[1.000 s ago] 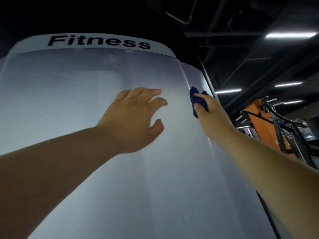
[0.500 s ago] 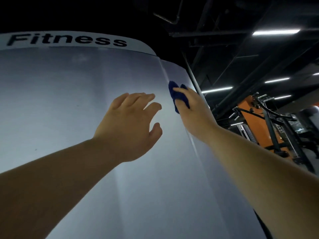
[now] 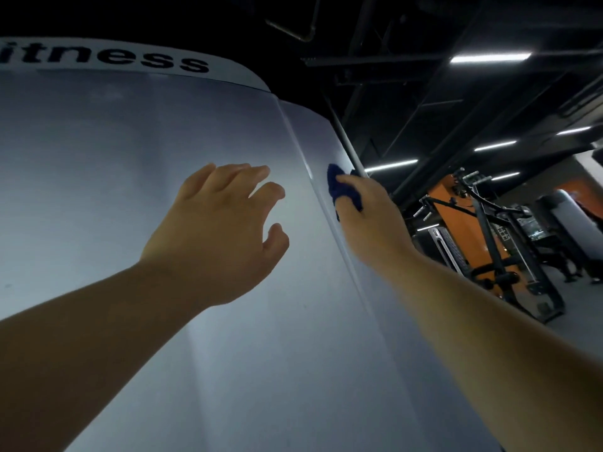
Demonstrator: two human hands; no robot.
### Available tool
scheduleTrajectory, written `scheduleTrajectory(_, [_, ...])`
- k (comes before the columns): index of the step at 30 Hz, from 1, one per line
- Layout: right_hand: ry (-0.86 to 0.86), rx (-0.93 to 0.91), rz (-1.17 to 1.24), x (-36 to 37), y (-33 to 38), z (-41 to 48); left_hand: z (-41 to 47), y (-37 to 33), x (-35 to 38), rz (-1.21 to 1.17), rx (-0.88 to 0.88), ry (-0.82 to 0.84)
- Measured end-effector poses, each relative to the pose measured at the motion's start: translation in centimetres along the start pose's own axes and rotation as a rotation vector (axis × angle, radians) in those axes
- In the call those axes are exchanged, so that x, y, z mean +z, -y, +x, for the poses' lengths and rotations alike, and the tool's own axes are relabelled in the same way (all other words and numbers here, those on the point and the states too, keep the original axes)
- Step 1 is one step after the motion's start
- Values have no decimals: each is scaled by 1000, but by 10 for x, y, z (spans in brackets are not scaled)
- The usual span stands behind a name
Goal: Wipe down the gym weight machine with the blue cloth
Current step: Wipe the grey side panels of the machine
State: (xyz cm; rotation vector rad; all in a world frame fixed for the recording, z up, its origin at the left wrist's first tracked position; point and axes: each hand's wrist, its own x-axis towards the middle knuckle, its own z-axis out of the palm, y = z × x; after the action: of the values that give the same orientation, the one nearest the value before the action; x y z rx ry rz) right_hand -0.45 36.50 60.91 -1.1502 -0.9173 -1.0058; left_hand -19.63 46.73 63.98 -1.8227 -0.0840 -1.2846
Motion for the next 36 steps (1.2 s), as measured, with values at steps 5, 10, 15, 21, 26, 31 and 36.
scheduleTrajectory(5, [40, 25, -13, -6, -12, 22, 0, 1, 4, 2, 2, -34])
scheduleTrajectory(10, [-38, 119, -44, -17, -27, -71, 1, -1, 1, -24, -9, -34])
scheduleTrajectory(15, [-27, 170, 1, -19, -15, -42, 1, -1, 2, -21, -6, -42])
scheduleTrajectory(21, [4, 185, 89, -21, -17, -17, 1, -1, 3, -27, 1, -53])
scheduleTrajectory(26, [-86, 260, 60, -26, -32, -104, -2, -4, -4, -81, -5, -47])
scheduleTrajectory(31, [37, 333, 243, -33, 7, -69, -5, -6, -5, -115, 44, -80])
scheduleTrajectory(36, [188, -2, 88, -3, 33, -69, -14, -3, -3, -180, 65, -105])
